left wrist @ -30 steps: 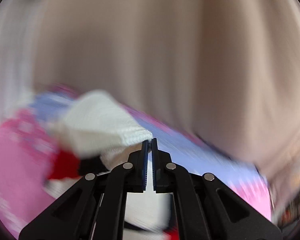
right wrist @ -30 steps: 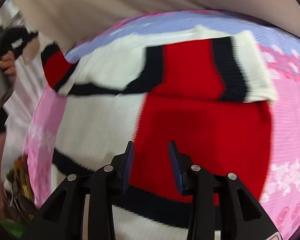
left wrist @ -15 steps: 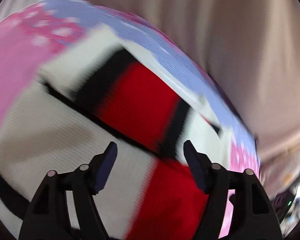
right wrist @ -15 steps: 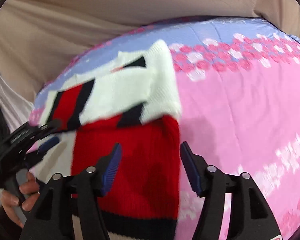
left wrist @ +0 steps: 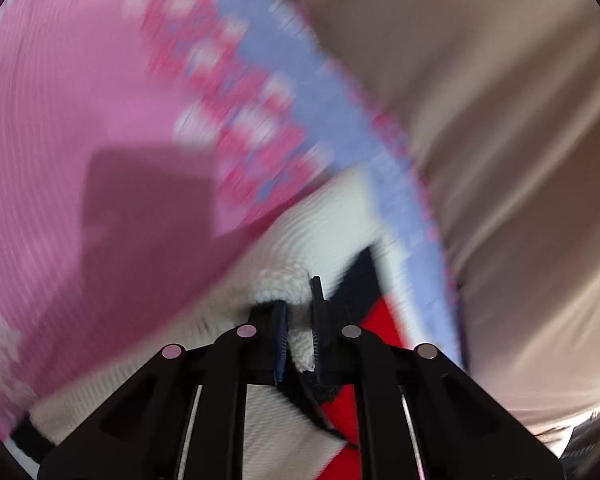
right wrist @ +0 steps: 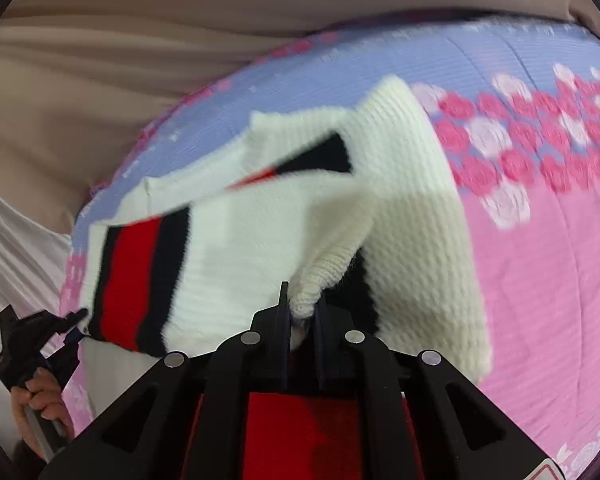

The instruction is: Fold small clothes

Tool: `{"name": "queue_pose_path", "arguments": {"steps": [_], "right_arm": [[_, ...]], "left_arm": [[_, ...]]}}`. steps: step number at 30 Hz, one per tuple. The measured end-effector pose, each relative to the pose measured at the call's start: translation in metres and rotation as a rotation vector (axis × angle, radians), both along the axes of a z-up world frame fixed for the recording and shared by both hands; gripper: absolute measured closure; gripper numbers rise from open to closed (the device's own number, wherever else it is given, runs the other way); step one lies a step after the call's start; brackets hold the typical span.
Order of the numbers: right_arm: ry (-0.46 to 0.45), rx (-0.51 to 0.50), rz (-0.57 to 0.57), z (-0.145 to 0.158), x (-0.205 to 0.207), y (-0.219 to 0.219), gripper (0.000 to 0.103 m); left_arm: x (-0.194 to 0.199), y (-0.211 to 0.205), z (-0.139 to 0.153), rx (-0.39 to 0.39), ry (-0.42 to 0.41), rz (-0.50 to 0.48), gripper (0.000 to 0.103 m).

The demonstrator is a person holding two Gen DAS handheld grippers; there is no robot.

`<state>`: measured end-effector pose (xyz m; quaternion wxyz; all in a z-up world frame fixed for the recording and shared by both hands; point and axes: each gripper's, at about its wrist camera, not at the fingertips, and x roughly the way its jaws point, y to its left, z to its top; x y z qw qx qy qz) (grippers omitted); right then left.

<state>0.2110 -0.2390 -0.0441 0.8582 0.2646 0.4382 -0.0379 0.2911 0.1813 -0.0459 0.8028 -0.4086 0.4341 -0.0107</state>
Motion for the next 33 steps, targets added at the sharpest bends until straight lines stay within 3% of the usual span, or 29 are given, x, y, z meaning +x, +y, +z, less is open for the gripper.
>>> {"name": "queue_pose_path", "arguments": {"steps": [3, 6, 8, 10, 11, 12, 16, 19, 21, 23, 27, 30, 33], "right_arm": [[-0.201, 0.004, 0.012, 0.068, -0.007, 0.000, 0.095], [-0.329, -0.011, 0.002, 0.103, -0.022, -0.008, 0.095], [-0.267, -0.026, -0.015, 0.079, -0.023, -0.019, 0.095], [-0.082, -0.010, -0.041, 0.014, -0.012, -0.030, 0.095], [0.028, 0.005, -0.053, -0.022, -0.008, -0.033, 0.095], [0.100, 0.021, -0.062, -0.048, -0.008, -0.035, 0.095], [0.032, 0.053, -0.074, -0.044, -0.018, -0.033, 0.094], [0.092, -0.017, -0.111, -0.036, -0.021, -0.030, 0.088], [0.045, -0.113, -0.156, -0.005, -0.032, -0.014, 0.078], [-0.027, -0.125, -0.076, 0.019, -0.024, 0.011, 0.073], [-0.047, -0.031, 0.309, 0.034, 0.068, 0.106, 0.060], [-0.011, -0.028, 0.479, 0.017, 0.136, 0.177, 0.056], [0.054, -0.083, 0.538, -0.010, 0.191, 0.228, 0.056]], "left_arm": [[-0.001, 0.003, 0.033, 0.007, -0.116, 0.032, 0.094], [0.001, -0.005, 0.023, 0.064, -0.110, 0.016, 0.094], [0.006, -0.020, -0.018, 0.140, 0.001, -0.006, 0.094], [0.001, -0.019, -0.054, 0.140, 0.103, -0.005, 0.094], [-0.003, -0.018, -0.060, 0.121, 0.083, 0.004, 0.094], [-0.008, -0.020, -0.057, 0.153, 0.055, 0.001, 0.094], [-0.005, -0.021, -0.055, 0.164, 0.056, -0.018, 0.093], [-0.005, -0.019, -0.055, 0.151, 0.059, -0.034, 0.092], [-0.007, -0.015, -0.057, 0.144, 0.052, -0.050, 0.092], [-0.007, -0.013, -0.057, 0.146, 0.046, -0.068, 0.092], [-0.006, -0.013, -0.055, 0.158, 0.042, -0.103, 0.092], [-0.004, -0.011, -0.054, 0.183, 0.036, -0.142, 0.092], [-0.002, -0.007, -0.054, 0.187, 0.027, -0.184, 0.092]]}}
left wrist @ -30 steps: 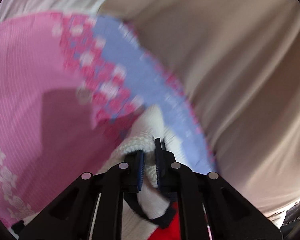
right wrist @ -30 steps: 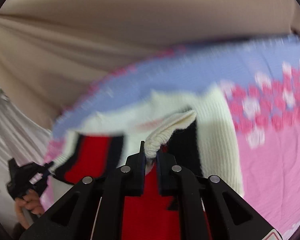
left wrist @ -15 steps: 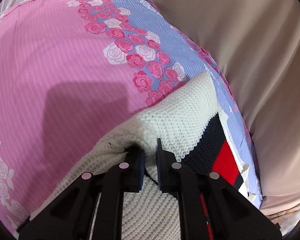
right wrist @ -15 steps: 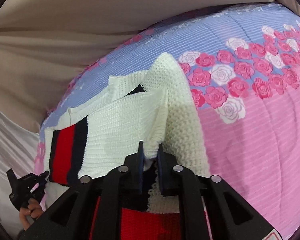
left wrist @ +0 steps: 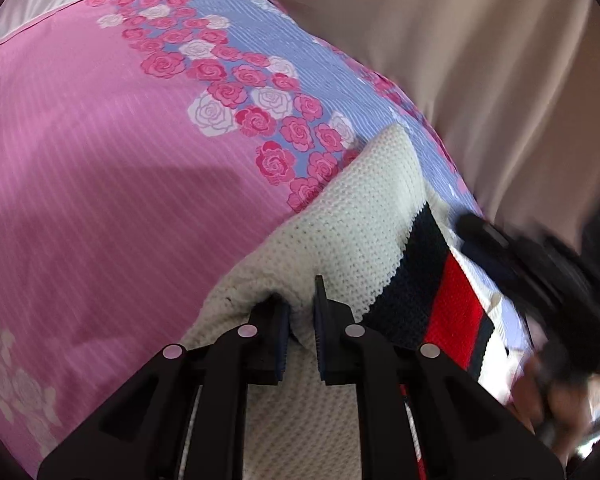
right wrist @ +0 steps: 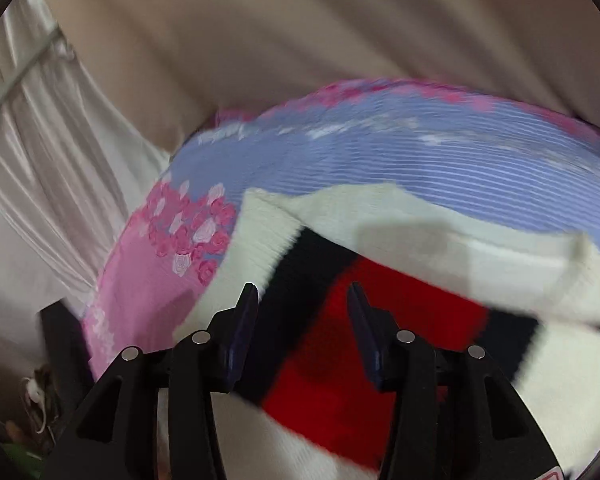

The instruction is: Fold small clothes

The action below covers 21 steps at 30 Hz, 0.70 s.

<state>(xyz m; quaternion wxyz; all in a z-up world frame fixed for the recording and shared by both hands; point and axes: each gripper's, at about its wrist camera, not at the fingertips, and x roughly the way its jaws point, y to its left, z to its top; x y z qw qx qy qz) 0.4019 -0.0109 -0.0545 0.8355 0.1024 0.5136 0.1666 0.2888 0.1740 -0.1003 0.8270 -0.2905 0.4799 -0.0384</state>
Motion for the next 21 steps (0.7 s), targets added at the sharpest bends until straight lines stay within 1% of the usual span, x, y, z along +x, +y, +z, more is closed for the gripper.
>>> {"name": "queue_pose_path", "arguments": {"steps": [1, 3, 5, 6, 7, 8, 10, 12, 14, 15, 16, 18, 19, 20, 21], "right_arm": [[0.001, -0.027, 0.013, -0.006, -0.001, 0.009, 0.056], [-0.014, -0.099, 0.043, -0.018, 0.017, 0.036, 0.055], [-0.011, -0.145, 0.077, -0.033, 0.018, 0.047, 0.052], [-0.008, -0.162, 0.090, -0.039, 0.018, 0.052, 0.062], [-0.008, -0.138, 0.119, -0.041, 0.022, 0.058, 0.077], [-0.019, -0.135, 0.127, -0.038, 0.027, 0.062, 0.093], [-0.075, -0.162, 0.136, -0.027, 0.031, 0.068, 0.094], [-0.087, -0.162, 0.135, -0.025, 0.040, 0.077, 0.094], [-0.063, -0.182, 0.128, -0.036, 0.051, 0.085, 0.094], [-0.056, -0.185, 0.124, -0.047, 0.056, 0.088, 0.094], [-0.069, -0.173, 0.115, -0.047, 0.057, 0.087, 0.093], [-0.045, -0.142, 0.087, -0.046, 0.060, 0.083, 0.092], [-0.034, -0.125, 0.062, -0.041, 0.056, 0.077, 0.092], [-0.037, -0.098, 0.040, -0.033, 0.048, 0.069, 0.088], [-0.072, -0.055, 0.014, -0.019, 0.030, 0.054, 0.086]], "left_arm": [[0.001, 0.001, -0.001, -0.003, -0.002, -0.018, 0.092], [0.003, 0.003, -0.001, -0.005, -0.007, -0.043, 0.092], [0.004, 0.005, -0.002, -0.004, -0.015, -0.068, 0.092], [0.004, 0.006, -0.001, -0.002, -0.017, -0.072, 0.092], [0.004, 0.008, 0.000, 0.003, -0.023, -0.070, 0.092], [0.004, 0.011, 0.001, 0.008, -0.027, -0.064, 0.092], [0.006, 0.017, 0.001, 0.019, -0.033, -0.049, 0.092], [0.009, 0.022, -0.001, 0.010, -0.030, -0.043, 0.092], [0.011, 0.021, -0.002, 0.027, -0.034, -0.054, 0.092], [0.012, 0.017, 0.000, 0.058, -0.037, -0.065, 0.092], [0.012, 0.015, 0.000, 0.078, -0.039, -0.068, 0.092], [0.011, 0.011, 0.002, 0.095, -0.036, -0.064, 0.092], [0.010, 0.011, 0.002, 0.095, -0.032, -0.061, 0.092], [0.009, 0.011, 0.003, 0.090, -0.027, -0.058, 0.091], [0.008, 0.012, 0.004, 0.082, -0.016, -0.051, 0.090]]}}
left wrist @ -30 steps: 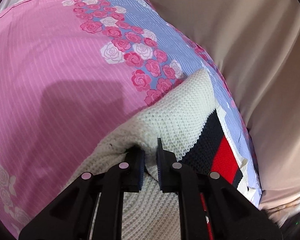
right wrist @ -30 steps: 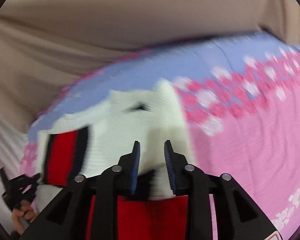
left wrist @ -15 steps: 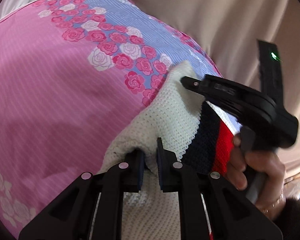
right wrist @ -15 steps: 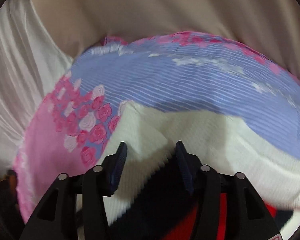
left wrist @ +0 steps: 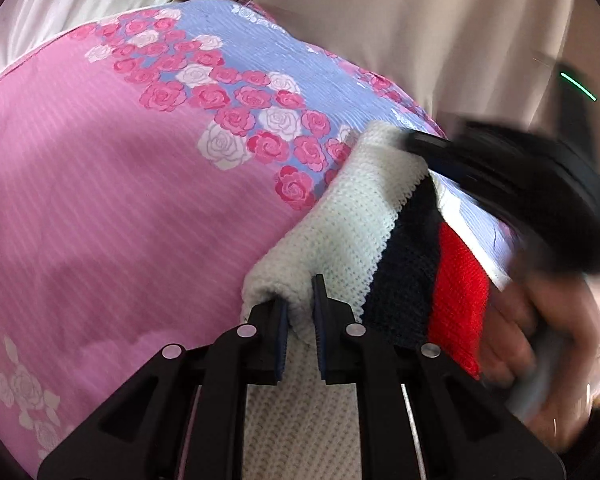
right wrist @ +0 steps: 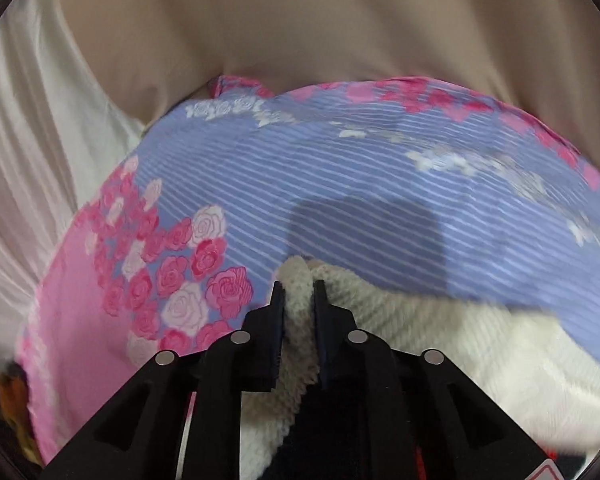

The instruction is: Fold small clothes

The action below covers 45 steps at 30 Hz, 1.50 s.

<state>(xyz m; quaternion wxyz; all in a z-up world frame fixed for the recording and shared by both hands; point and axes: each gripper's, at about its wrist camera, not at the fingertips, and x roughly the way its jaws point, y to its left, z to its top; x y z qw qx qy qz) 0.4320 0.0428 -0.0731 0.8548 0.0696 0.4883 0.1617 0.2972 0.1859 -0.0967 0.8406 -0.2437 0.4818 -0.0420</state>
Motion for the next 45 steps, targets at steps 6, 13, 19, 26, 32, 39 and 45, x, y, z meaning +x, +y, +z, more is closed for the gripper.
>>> {"name": "queue_pose_path", "arguments": {"steps": [6, 13, 19, 26, 32, 39, 45], "right_arm": [[-0.096, 0.000, -0.276, 0.039, -0.150, -0.164, 0.053], [0.089, -0.003, -0.574, 0.000, -0.240, -0.301, 0.051], [0.061, 0.048, -0.504, -0.005, -0.222, -0.284, 0.095], [0.032, 0.029, -0.586, -0.007, -0.238, -0.309, 0.096], [0.003, 0.091, -0.590, 0.019, -0.262, -0.303, 0.084], [0.154, 0.096, -0.503, 0.023, -0.424, -0.288, 0.045], [0.344, 0.220, -0.458, -0.021, -0.537, -0.240, 0.044]], "left_arm": [[-0.003, -0.006, 0.003, 0.032, 0.010, 0.000, 0.089], [-0.006, -0.019, 0.002, 0.113, -0.003, 0.033, 0.088], [-0.009, -0.022, 0.009, 0.149, 0.028, 0.064, 0.088], [-0.013, -0.030, 0.005, 0.210, 0.019, 0.032, 0.086], [-0.038, -0.020, 0.025, 0.174, 0.030, -0.033, 0.053], [-0.173, 0.022, 0.024, 0.221, 0.128, -0.143, 0.026], [-0.262, 0.042, 0.003, 0.076, 0.216, -0.027, 0.023]]}}
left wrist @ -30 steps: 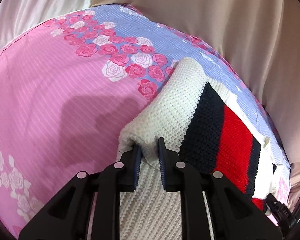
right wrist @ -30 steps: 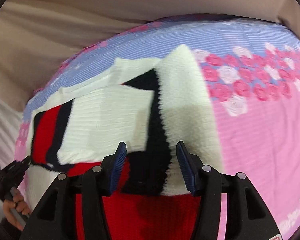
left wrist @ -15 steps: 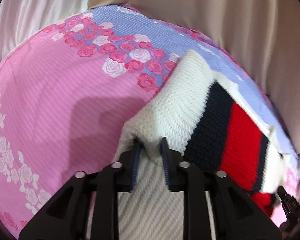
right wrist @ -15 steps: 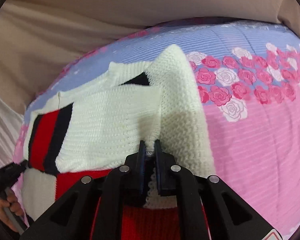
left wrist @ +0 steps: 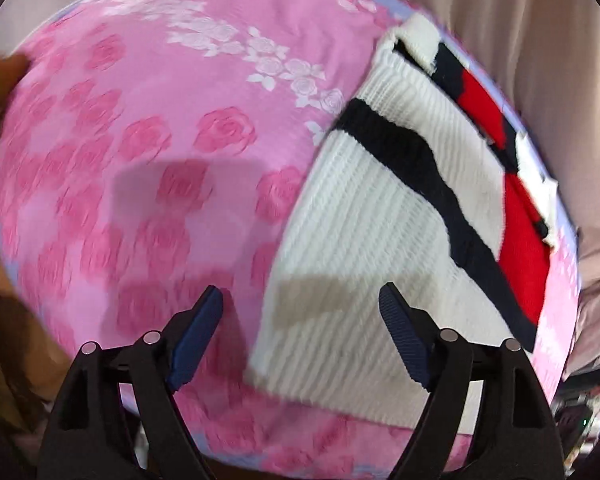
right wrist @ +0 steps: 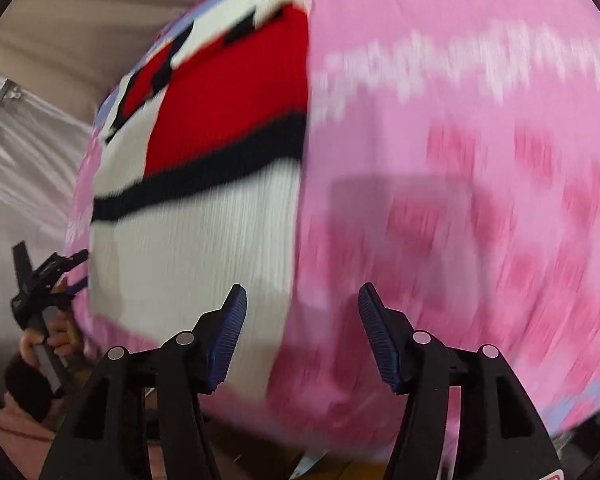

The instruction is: Fold small clothes

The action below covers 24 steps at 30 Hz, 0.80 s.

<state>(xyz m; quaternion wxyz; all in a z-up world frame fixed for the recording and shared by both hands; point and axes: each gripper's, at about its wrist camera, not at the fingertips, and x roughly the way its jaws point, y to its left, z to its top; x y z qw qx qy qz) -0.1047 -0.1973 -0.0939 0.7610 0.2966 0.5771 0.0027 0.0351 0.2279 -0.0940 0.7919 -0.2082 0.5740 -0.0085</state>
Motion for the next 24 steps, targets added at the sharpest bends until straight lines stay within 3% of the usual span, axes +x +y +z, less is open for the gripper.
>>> {"name": "queue_pose_path", "arguments": {"steps": [2, 4, 5, 6, 8, 12, 16, 18, 20, 22, 24], "right_arm": [[-0.035, 0.024, 0.042, 0.001, 0.003, 0.021, 0.044], [-0.073, -0.026, 0.067, 0.002, 0.019, 0.035, 0.044], [-0.090, -0.046, 0.087, 0.003, 0.029, 0.042, 0.044], [-0.105, -0.089, 0.104, 0.005, 0.042, 0.048, 0.062], [-0.084, -0.084, 0.115, 0.000, 0.055, 0.045, 0.096], [-0.202, -0.149, 0.051, 0.054, 0.040, 0.000, 0.097], [-0.210, -0.211, 0.049, 0.095, 0.009, -0.035, 0.098], [-0.157, -0.244, 0.076, 0.097, -0.007, -0.041, 0.098], [-0.032, -0.263, 0.131, 0.083, -0.039, -0.044, 0.098], [0.119, -0.233, 0.191, 0.060, -0.075, -0.047, 0.098], [0.252, -0.175, 0.236, 0.043, -0.111, -0.044, 0.098]], "left_arm": [[-0.002, -0.007, -0.001, -0.014, 0.000, 0.030, 0.024], [0.004, -0.016, -0.002, 0.022, 0.004, 0.026, 0.040], [0.009, -0.020, -0.001, 0.031, 0.000, 0.014, 0.070], [0.016, -0.024, -0.001, -0.003, 0.018, 0.001, 0.090], [0.020, -0.021, 0.006, -0.079, 0.033, 0.041, 0.091], [-0.002, -0.033, 0.055, -0.065, -0.045, 0.010, 0.092], [-0.053, -0.050, 0.060, -0.074, 0.023, -0.085, 0.092], [-0.085, -0.062, 0.050, -0.045, 0.099, -0.151, 0.092], [-0.119, -0.067, 0.036, -0.040, 0.199, -0.201, 0.092], [-0.157, -0.067, 0.026, -0.049, 0.309, -0.229, 0.092], [-0.174, -0.063, 0.036, -0.076, 0.346, -0.233, 0.093]]}}
